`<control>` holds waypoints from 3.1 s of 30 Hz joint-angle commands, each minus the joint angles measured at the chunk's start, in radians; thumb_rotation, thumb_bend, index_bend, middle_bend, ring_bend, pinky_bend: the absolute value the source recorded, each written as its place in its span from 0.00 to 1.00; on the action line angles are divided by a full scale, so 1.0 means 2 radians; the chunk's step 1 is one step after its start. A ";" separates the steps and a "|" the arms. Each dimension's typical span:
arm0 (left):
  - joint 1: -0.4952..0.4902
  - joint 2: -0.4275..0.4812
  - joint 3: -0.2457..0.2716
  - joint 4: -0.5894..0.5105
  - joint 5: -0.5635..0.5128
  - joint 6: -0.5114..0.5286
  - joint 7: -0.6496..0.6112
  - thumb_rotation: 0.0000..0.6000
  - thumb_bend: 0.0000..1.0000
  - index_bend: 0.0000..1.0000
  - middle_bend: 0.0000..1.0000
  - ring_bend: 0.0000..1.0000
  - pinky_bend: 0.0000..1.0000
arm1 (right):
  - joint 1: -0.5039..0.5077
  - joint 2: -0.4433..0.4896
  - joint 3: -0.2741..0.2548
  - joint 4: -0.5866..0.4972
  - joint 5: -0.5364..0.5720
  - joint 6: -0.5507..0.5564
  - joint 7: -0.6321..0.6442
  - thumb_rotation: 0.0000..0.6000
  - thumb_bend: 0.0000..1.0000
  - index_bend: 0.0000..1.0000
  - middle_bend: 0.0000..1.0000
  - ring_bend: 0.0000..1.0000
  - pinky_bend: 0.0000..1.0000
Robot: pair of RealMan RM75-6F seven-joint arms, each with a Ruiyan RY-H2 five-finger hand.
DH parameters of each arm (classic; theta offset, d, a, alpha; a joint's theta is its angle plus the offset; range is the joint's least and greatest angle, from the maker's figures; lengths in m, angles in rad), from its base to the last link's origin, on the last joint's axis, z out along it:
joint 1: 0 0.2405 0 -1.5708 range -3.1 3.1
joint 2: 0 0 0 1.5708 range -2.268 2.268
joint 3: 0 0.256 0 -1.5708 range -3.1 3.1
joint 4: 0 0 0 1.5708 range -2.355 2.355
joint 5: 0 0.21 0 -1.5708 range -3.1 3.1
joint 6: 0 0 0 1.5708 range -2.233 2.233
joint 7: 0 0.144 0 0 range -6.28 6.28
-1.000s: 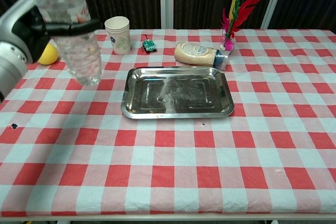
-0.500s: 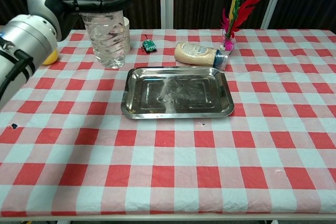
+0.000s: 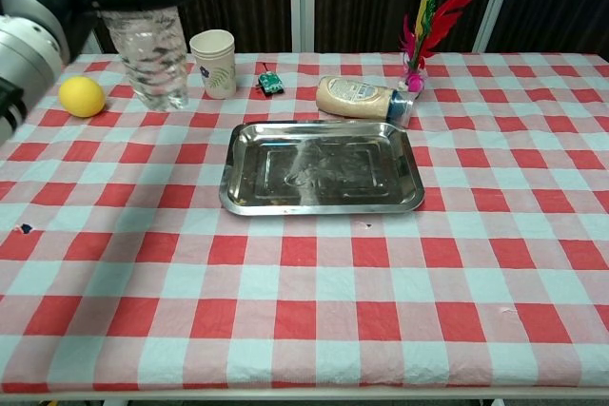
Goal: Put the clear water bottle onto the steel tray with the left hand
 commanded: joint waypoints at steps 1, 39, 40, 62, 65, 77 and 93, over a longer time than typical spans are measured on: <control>0.006 0.024 -0.011 0.011 0.004 0.026 -0.001 1.00 0.18 0.68 0.68 0.53 0.58 | 0.000 0.001 0.001 0.000 0.000 -0.001 0.002 1.00 0.03 0.05 0.13 0.00 0.00; -0.040 0.060 -0.046 -0.059 0.039 0.036 0.017 1.00 0.19 0.67 0.68 0.53 0.57 | 0.004 -0.002 -0.004 0.000 0.005 -0.012 -0.005 1.00 0.04 0.05 0.13 0.00 0.00; -0.037 0.059 -0.042 -0.063 0.037 0.039 0.020 1.00 0.19 0.67 0.68 0.53 0.58 | 0.005 -0.002 -0.004 0.000 0.006 -0.014 -0.006 1.00 0.04 0.05 0.13 0.00 0.00; 0.042 0.021 0.066 0.014 -0.012 0.026 -0.035 1.00 0.19 0.67 0.68 0.53 0.58 | 0.008 -0.002 -0.005 0.000 0.008 -0.020 -0.007 1.00 0.04 0.05 0.13 0.00 0.00; 0.029 0.011 0.063 0.018 0.012 0.028 -0.033 1.00 0.19 0.67 0.68 0.53 0.58 | 0.008 -0.002 -0.006 -0.001 0.004 -0.019 -0.006 1.00 0.04 0.05 0.13 0.00 0.00; -0.043 -0.170 0.032 0.195 0.053 0.065 -0.063 1.00 0.19 0.66 0.67 0.53 0.58 | -0.002 0.018 -0.001 0.000 0.002 -0.007 0.036 1.00 0.04 0.05 0.13 0.00 0.00; -0.136 -0.211 0.045 0.297 -0.031 0.022 -0.121 1.00 0.19 0.65 0.66 0.53 0.58 | 0.005 0.031 0.013 0.013 0.034 -0.027 0.070 1.00 0.04 0.05 0.13 0.00 0.00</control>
